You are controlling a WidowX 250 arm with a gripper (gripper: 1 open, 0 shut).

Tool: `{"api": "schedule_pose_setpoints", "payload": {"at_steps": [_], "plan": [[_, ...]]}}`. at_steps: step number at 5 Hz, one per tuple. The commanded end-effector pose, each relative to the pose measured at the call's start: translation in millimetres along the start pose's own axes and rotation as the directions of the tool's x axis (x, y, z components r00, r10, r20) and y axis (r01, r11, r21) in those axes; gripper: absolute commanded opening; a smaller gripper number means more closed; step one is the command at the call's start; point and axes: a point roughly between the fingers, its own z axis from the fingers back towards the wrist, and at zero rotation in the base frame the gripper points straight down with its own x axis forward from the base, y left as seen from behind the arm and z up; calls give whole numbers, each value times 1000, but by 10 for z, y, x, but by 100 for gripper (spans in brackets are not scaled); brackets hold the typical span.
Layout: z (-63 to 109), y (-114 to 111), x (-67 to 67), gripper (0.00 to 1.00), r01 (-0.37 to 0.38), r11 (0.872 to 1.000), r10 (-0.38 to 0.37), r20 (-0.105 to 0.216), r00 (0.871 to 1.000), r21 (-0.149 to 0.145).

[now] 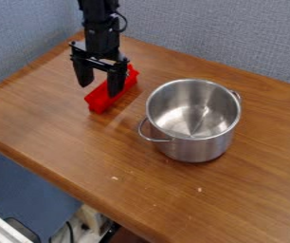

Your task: Put the red object in the metal pot

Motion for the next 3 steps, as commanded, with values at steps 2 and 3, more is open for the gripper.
{"api": "schedule_pose_setpoints", "payload": {"at_steps": [2, 3], "plan": [[89, 49, 68, 0, -11, 1000, 11, 42, 999, 11], [171, 47, 41, 0, -25, 1000, 25, 47, 999, 16]]}}
